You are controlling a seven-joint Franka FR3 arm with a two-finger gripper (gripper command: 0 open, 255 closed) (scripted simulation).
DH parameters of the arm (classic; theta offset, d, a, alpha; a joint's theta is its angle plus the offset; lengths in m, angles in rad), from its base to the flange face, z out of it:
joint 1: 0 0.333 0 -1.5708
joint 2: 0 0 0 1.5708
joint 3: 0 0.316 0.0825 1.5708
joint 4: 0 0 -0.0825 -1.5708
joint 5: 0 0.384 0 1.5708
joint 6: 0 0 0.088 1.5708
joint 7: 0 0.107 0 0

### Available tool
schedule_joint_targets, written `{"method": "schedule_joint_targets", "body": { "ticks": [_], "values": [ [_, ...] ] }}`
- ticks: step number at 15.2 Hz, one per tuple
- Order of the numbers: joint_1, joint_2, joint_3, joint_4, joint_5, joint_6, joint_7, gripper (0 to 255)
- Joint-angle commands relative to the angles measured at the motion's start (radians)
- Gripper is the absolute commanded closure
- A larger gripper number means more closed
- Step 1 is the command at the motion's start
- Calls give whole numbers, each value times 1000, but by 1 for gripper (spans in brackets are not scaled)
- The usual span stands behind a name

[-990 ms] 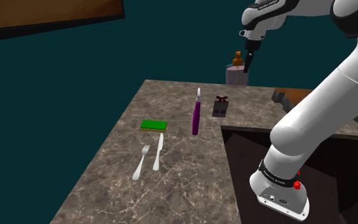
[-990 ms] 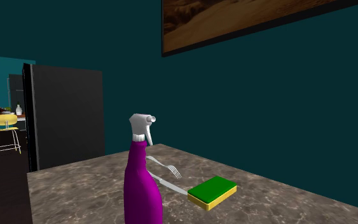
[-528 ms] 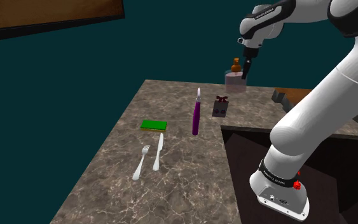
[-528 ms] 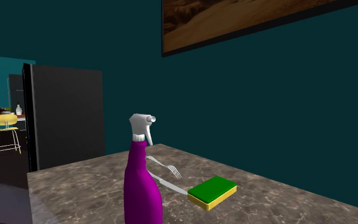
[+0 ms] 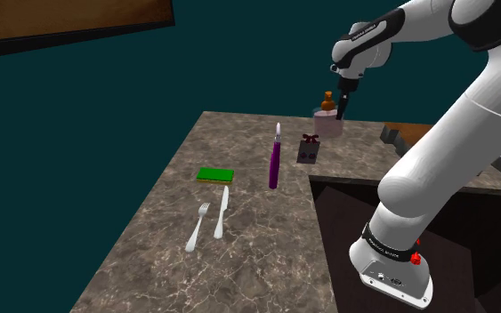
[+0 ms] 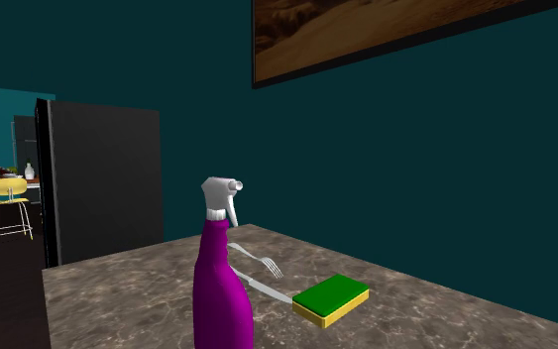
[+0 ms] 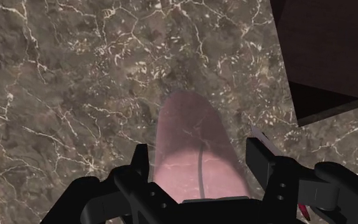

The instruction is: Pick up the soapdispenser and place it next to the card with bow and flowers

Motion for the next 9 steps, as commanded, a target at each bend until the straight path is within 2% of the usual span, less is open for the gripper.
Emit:
{"method": "schedule_joint_targets", "body": {
  "ticks": [1, 9],
  "values": [
    [1, 11, -3, -21, 4, 32, -2, 255],
    [4, 71, -19, -81, 31, 146, -23, 255]
  ]
}}
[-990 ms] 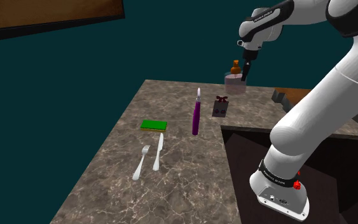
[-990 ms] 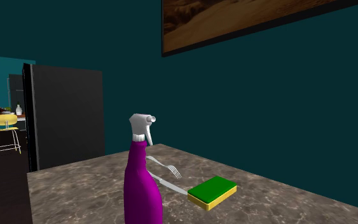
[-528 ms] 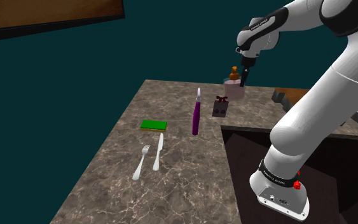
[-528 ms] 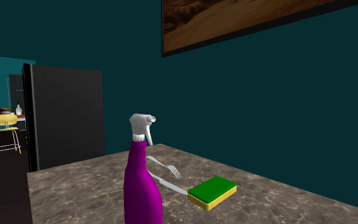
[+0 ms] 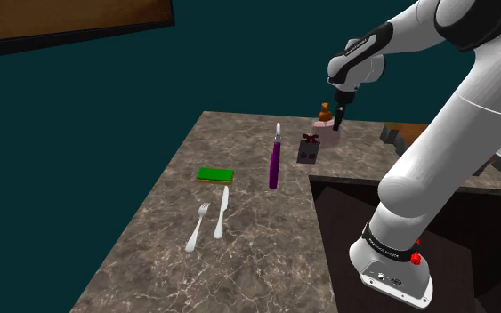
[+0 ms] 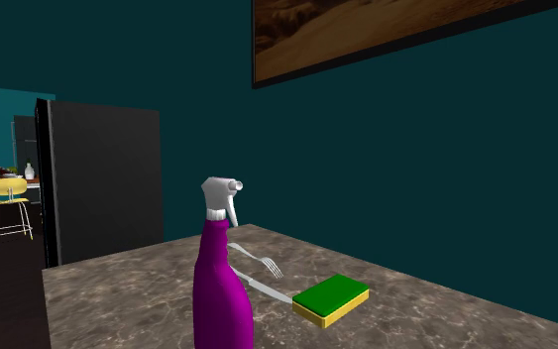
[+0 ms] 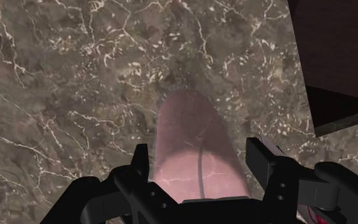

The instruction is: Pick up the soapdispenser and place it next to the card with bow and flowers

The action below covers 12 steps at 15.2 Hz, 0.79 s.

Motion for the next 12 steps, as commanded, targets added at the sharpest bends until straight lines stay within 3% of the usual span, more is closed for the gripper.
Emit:
{"method": "schedule_joint_targets", "body": {
  "ticks": [1, 7, 12],
  "values": [
    [1, 14, -4, -14, 7, 27, -6, 255],
    [5, 82, -14, -53, 49, 125, -37, 255],
    [5, 82, -15, -53, 49, 125, -37, 255]
  ]
}}
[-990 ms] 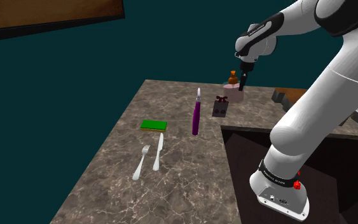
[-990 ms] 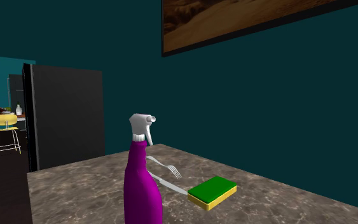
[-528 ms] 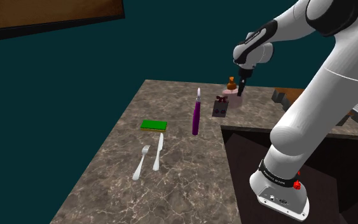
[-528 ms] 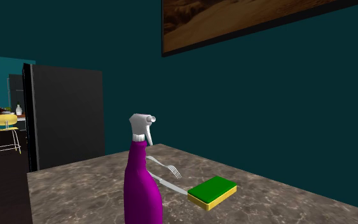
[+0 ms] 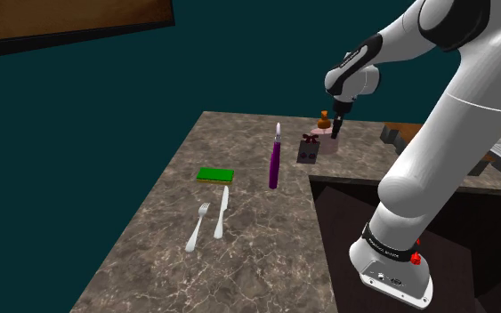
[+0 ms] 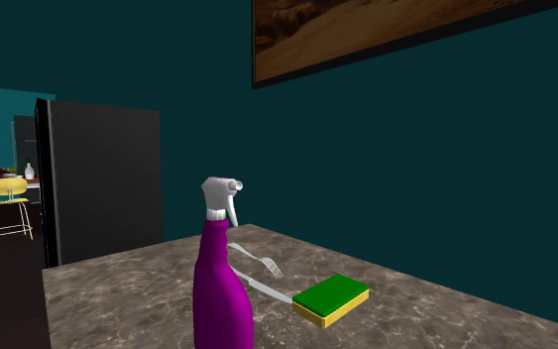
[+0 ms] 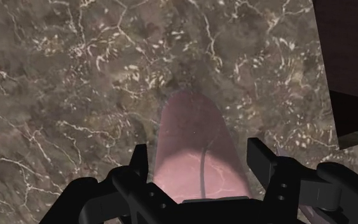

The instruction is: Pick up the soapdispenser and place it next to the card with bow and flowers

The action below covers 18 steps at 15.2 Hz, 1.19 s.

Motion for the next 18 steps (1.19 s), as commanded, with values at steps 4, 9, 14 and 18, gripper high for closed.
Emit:
{"method": "schedule_joint_targets", "body": {
  "ticks": [4, 9, 14, 18],
  "values": [
    [3, 5, 2, -2, 2, -2, -1, 0],
    [4, 5, 3, -4, 2, 0, 0, 0],
    [0, -91, 18, 47, -56, -136, 44, 0],
    [0, -91, 19, 47, -56, -136, 44, 0]
  ]
}}
